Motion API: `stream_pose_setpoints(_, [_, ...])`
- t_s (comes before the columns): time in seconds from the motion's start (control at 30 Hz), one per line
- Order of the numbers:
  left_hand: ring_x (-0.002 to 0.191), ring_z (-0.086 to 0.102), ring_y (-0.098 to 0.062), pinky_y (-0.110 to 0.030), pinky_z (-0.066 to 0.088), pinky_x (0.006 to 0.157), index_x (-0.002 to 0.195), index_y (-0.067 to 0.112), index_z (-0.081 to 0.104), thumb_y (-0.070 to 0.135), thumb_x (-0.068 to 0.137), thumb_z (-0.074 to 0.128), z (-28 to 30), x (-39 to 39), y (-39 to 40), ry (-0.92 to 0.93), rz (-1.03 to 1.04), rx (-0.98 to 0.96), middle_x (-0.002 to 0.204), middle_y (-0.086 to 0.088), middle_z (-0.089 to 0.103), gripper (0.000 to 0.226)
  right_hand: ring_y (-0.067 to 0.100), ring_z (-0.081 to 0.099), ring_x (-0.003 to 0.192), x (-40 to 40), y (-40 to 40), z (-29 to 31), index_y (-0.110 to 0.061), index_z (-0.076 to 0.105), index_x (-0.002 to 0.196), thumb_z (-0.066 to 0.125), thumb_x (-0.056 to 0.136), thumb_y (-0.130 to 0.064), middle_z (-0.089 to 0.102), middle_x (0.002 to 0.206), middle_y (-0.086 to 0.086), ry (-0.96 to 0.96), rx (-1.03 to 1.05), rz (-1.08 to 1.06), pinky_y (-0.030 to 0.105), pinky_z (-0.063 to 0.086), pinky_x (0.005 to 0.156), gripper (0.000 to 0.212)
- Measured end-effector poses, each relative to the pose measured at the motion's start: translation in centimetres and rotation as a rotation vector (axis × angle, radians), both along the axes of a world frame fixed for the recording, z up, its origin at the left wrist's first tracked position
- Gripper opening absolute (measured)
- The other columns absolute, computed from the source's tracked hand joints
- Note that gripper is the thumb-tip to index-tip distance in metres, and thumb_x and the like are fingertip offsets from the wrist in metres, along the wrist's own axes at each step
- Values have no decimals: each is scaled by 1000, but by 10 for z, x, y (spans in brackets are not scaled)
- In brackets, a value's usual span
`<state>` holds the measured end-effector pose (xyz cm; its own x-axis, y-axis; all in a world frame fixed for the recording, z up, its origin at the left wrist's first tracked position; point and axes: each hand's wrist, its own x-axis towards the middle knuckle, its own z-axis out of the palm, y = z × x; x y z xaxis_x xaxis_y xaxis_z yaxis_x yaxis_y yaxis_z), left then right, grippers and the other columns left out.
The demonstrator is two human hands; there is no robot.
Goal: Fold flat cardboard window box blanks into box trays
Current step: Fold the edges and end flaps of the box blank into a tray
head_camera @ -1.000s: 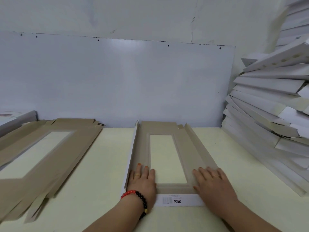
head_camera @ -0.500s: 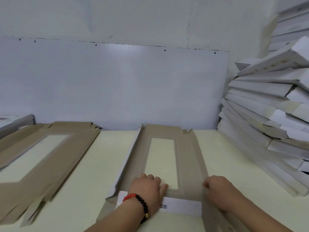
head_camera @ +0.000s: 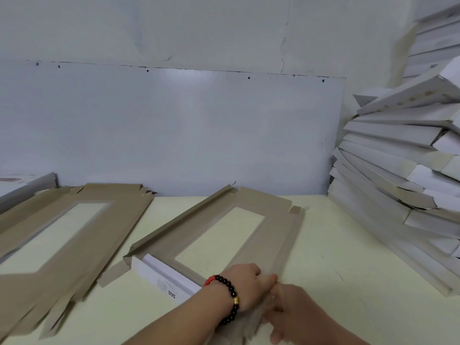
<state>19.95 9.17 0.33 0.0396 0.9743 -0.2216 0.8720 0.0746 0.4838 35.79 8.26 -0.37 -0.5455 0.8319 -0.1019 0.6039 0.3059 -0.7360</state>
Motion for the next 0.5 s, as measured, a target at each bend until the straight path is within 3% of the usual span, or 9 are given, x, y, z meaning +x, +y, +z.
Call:
stream_pose_setpoints(0.07, [119, 53, -23, -31, 40, 99, 127, 20, 54, 74, 83, 33, 2, 3, 1, 23, 11, -18, 130, -5, 57, 73, 21, 71, 72, 5, 9, -3, -22, 65, 94, 55, 85, -26, 73, 88, 4, -124, 178, -23, 26, 52, 67, 14])
stream_pose_setpoints(0.13, [119, 53, -25, -33, 42, 99, 122, 19, 56, 75, 77, 30, 3, 6, 1, 21, -6, -27, 128, -7, 58, 77, 21, 67, 89, 10, 18, -6, -25, 63, 101, 55, 89, -43, 71, 97, 0, -365, 500, -12, 27, 45, 69, 23])
stream_pose_setpoints(0.2, [114, 55, -25, -35, 45, 95, 116, 20, 58, 71, 70, 31, 4, 7, 0, 41, -36, -27, 122, -5, 60, 74, 20, 67, 78, 15, 30, -6, -27, 67, 91, 72, 77, -48, 69, 85, -4, -503, 770, 21, 25, 41, 58, 26])
stream_pose_setpoints(0.27, [105, 56, -24, -34, 46, 88, 114, 22, 56, 66, 72, 41, 2, 8, -2, 140, -92, -22, 113, -2, 60, 62, 14, 64, 61, 16, 36, -3, -34, 72, 85, 89, 53, -40, 66, 76, -7, -541, 881, 46, 20, 45, 48, 36])
stream_pose_setpoints(0.3, [103, 56, -25, -34, 46, 85, 112, 22, 55, 61, 75, 48, 1, 11, -3, 227, -123, -5, 110, -3, 59, 55, 16, 66, 73, 15, 43, -3, -35, 72, 98, 86, 57, -33, 69, 93, -1, -597, 912, 60, 21, 50, 57, 43])
stream_pose_setpoints(0.33, [105, 55, -27, -36, 45, 86, 114, 20, 54, 52, 78, 54, 0, 14, -4, 325, -152, 17, 112, -6, 58, 48, 23, 64, 99, 16, 52, -3, -34, 65, 118, 76, 71, -25, 62, 124, 9, -649, 915, 73, 26, 52, 75, 50])
stream_pose_setpoints(0.37, [109, 53, -30, -38, 45, 90, 118, 16, 53, 40, 83, 58, -1, 18, -5, 414, -179, 34, 117, -9, 56, 42, 27, 48, 127, 17, 63, -5, -31, 50, 136, 61, 83, -15, 37, 151, 13, -684, 895, 85, 32, 45, 95, 56])
stream_pose_setpoints(0.43, [116, 49, -35, -41, 43, 98, 125, 9, 50, 19, 90, 57, -2, 24, -6, 526, -213, 37, 124, -14, 52, 38, 28, 10, 148, 20, 80, -8, -25, 30, 146, 39, 92, -3, -2, 163, 4, -795, 782, 82, 38, 22, 114, 59])
stream_pose_setpoints(0.5, [118, 48, -37, -43, 41, 100, 128, 6, 48, 15, 94, 52, 1, 26, -8, 574, -261, 35, 127, -15, 50, 36, 28, 1, 149, 19, 92, -10, -22, 31, 144, 32, 95, -2, -3, 163, 2, -865, 734, 72, 39, 14, 117, 53])
